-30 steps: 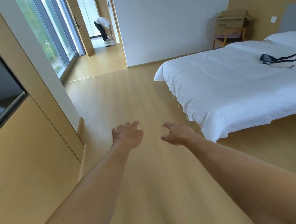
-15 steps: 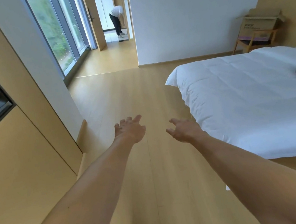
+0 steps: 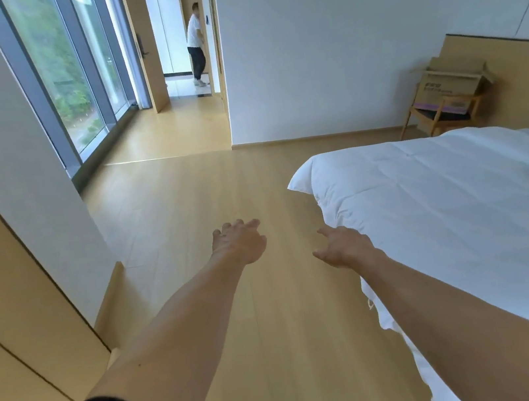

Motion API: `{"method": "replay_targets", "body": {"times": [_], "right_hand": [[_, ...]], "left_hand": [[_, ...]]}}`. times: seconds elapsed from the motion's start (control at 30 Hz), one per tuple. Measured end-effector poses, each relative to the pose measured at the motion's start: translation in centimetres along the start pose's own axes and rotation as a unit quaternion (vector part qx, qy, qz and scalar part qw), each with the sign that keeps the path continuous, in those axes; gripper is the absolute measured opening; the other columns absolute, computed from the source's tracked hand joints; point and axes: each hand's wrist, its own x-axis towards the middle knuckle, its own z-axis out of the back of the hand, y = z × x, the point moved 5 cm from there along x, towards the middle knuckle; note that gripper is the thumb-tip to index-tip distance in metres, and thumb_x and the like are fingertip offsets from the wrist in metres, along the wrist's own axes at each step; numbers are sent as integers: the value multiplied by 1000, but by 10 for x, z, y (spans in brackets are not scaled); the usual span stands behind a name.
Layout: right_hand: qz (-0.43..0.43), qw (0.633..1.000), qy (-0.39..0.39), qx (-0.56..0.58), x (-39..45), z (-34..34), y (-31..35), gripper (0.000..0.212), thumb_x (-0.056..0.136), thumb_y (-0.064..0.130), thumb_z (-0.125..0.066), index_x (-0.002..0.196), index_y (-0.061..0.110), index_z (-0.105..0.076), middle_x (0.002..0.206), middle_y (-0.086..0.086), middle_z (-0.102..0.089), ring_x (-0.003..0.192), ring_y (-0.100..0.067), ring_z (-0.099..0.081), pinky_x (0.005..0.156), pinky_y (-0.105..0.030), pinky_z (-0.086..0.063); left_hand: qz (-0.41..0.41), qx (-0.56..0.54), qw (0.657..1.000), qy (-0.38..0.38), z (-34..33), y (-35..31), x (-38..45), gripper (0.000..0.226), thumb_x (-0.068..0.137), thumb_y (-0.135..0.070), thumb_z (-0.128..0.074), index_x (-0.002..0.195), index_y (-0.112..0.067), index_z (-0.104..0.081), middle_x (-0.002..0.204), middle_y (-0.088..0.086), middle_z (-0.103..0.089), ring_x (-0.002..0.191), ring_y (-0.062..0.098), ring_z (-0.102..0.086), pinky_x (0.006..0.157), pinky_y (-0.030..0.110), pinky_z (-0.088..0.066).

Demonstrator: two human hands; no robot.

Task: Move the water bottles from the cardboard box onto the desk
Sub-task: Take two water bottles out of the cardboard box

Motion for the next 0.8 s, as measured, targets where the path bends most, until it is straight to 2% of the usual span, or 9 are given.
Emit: {"method": "replay_targets", "body": {"times": [0.37,0.57,0.8], "right_hand": [[-21,999,1,28,176,28,22,64,96,53,-47,154,33,-32,145,-2,-51,134,-26,-47,103,-41,-39],[3,998,8,56,290,39,37,62,99,55,-41,155,32,-30,152,-1,-46,139,-26,-44,108,-41,-40],[47,998,19,30,438,82,38,60,101,54,-40,155,29,-30,148,-2,-52,139,-25,-44,109,-40,-36]], "left_hand": [[-23,2,1000,6,22,15,187,52,104,-43,-34,154,-32,-32,155,6,-40,140,30,-37,113,45,-28],[-22,15,1000,-1,34,9,289,53,103,-45,-34,154,-31,-33,155,6,-40,141,30,-37,113,45,-29],[-2,34,999,9,73,-4,433,53,104,-46,-36,155,-31,-31,156,5,-39,141,30,-38,114,43,-30]]}}
